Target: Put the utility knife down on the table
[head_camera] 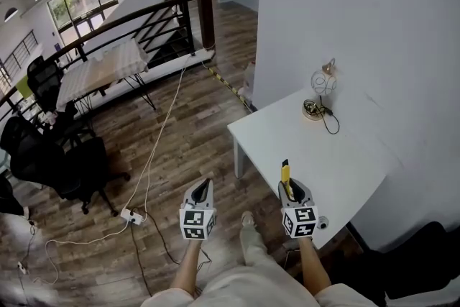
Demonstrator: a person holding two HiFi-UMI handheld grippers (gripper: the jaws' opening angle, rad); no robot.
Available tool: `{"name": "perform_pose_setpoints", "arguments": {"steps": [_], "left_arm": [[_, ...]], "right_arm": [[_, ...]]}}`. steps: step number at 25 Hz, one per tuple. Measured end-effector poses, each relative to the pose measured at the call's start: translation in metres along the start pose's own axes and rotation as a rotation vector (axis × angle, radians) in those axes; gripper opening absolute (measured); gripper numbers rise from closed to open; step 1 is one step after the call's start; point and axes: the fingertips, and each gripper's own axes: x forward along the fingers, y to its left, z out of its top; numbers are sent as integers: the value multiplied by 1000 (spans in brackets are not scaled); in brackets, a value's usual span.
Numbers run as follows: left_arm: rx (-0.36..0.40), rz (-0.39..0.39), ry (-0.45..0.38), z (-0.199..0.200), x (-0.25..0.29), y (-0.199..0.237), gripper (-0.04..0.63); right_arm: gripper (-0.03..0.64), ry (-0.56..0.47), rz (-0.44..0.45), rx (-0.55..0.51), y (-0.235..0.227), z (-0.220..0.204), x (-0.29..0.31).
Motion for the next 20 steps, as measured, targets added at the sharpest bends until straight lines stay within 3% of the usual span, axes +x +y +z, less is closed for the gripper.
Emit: {"name": "perform_pose_setpoints", "arguments": {"steps": [8,20], "left_arm": [[8,9,-2,7,67,24,6],[17,8,11,47,221,57,6]], "right_arm": [[110,-8,10,11,-27,10,70],[110,-2,24,20,-103,52,203]]}}
